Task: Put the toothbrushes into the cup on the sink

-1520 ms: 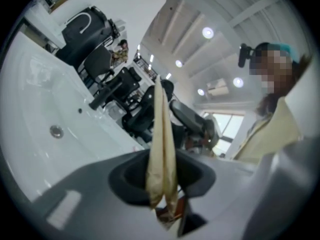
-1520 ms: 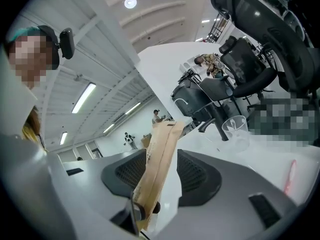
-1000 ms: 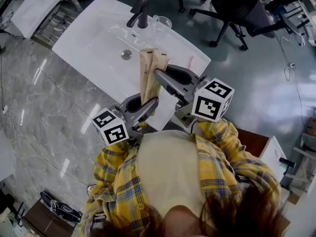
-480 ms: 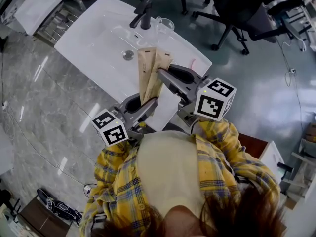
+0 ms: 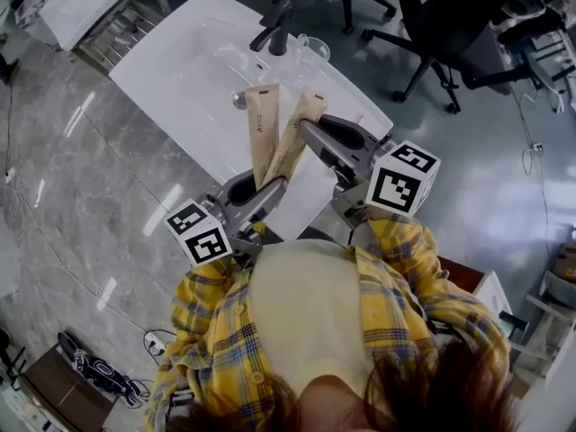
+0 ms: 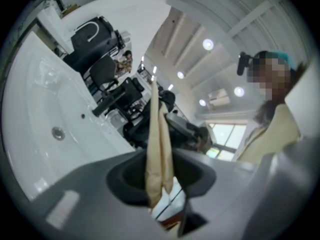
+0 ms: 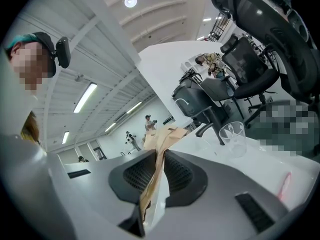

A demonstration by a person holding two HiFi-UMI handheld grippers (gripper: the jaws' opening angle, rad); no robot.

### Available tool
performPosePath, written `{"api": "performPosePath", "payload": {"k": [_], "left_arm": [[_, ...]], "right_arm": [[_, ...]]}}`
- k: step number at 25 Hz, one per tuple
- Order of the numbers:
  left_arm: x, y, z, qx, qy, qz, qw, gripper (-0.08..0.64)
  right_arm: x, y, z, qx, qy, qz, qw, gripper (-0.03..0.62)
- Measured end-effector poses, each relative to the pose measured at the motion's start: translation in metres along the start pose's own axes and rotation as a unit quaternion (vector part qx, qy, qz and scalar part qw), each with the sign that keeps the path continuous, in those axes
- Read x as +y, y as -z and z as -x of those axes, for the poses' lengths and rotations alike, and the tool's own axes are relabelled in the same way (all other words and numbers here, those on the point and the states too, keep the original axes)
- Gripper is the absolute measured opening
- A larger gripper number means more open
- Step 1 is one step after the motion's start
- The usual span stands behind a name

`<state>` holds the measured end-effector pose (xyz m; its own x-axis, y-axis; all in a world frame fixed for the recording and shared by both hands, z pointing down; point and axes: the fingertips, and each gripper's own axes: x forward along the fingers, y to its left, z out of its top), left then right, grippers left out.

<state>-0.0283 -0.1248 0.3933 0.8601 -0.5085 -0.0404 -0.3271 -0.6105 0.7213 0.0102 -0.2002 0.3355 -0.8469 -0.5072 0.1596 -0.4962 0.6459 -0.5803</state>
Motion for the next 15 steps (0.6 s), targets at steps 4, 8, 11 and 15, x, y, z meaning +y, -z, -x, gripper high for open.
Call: {"api": "performPosePath", "payload": {"k": [4,8,11,15], "left_arm": [[0.001,-0.001,0.005,-0.010,-0.009,0.004,0.9999,0.120],[-0.001,-0.007,0.005,-0.022,-0.015,0.008,0.9996,0.121],[0.000,-0.010,0.006,-0.028,-0.024,0.009,0.9993,0.118],[0.002,-0.006,0.015,-0.034,-0.033,0.009,0.9989,0.110]], "right_arm": [[0.000,-0.003,-0.001,0.005,-0.010,-0.007,1.000,0.051],[0.000,-0.013,-0.001,0.007,-0.021,-0.017,1.000,0.046],[-0.003,-0.027,0.002,0.000,-0.024,-0.020,1.000,0.041],[-0.002,-0.032,0.002,-0.005,-0.034,-0.022,0.999,0.037]]}}
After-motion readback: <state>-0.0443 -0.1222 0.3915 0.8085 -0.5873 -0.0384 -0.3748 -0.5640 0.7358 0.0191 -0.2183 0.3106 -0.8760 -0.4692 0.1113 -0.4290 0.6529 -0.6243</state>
